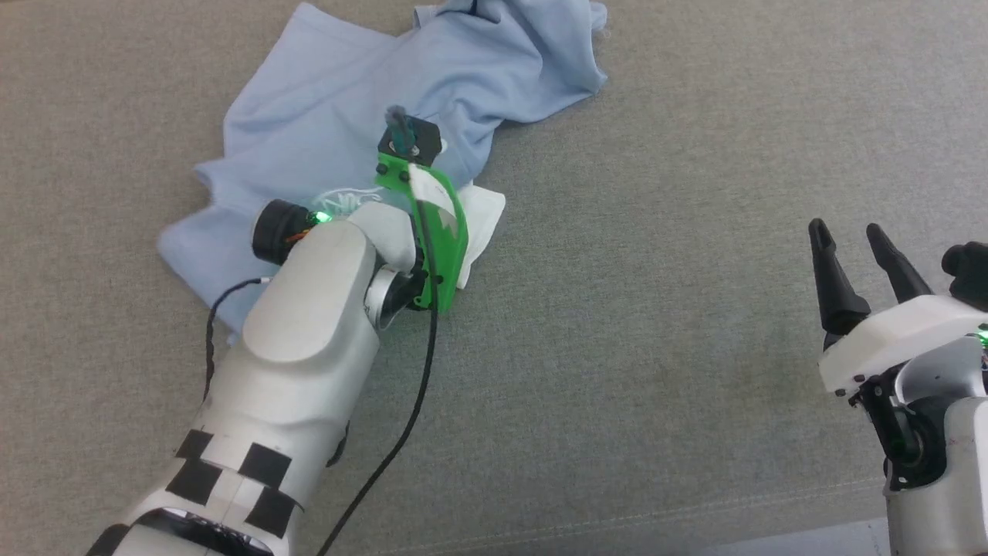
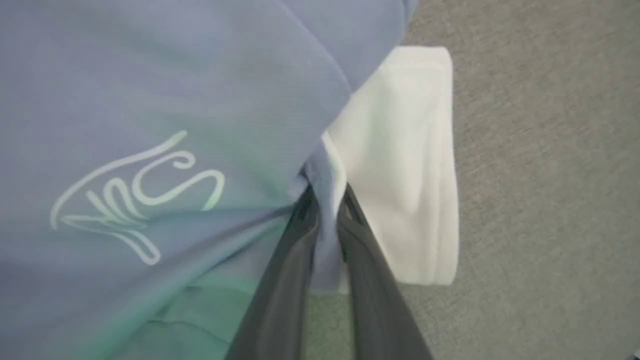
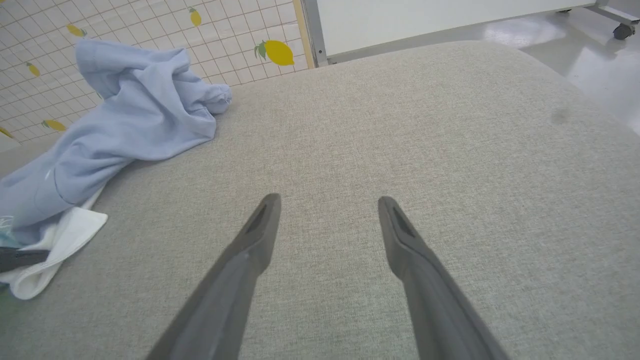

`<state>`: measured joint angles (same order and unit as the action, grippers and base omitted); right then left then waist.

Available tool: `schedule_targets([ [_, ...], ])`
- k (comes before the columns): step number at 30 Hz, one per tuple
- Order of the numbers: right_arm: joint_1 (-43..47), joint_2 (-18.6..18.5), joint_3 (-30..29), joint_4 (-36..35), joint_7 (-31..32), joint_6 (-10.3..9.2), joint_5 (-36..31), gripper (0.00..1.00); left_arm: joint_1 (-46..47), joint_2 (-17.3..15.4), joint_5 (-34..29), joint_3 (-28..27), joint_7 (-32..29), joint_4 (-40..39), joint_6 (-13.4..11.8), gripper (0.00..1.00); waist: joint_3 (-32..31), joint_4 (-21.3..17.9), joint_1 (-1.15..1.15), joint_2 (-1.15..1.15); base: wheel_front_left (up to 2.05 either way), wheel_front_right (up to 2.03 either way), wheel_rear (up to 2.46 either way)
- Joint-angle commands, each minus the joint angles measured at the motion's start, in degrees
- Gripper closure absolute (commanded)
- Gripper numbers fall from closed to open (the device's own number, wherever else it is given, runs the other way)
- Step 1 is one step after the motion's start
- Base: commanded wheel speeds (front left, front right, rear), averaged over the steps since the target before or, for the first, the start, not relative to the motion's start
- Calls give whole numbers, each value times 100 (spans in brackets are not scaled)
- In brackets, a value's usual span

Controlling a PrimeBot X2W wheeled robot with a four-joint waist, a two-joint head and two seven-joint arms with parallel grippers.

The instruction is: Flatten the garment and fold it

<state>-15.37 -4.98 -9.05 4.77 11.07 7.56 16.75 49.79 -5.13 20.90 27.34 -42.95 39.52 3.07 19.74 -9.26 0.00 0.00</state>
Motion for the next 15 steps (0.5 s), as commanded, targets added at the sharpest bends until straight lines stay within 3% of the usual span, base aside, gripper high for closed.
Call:
schedule_targets([
  [1,-53,13,11,25,-34,-8,-23,0,-258,61,209,-59,122,5,73,100,-64,110,0,0,0,0,0],
  [2,-36,-18,7,72,-24,-8,-39,0,-406,128,786,-314,345,-402,241,100,-218,317,0,0,0,0,0],
  [7,50,-80,-7,133,46,-8,-88,0,-842,73,1624,-247,-127,-1290,413,100,-538,707,0,0,0,0,0],
  [12,146,-69,46,142,144,-8,-121,0,-1654,-613,2226,45,-1394,-2287,429,100,-738,1016,0,0,0,0,0],
  [15,175,-51,79,130,180,-8,-131,0,-2080,-1023,2172,133,-1839,-2653,255,100,-777,1122,0,0,0,0,0],
])
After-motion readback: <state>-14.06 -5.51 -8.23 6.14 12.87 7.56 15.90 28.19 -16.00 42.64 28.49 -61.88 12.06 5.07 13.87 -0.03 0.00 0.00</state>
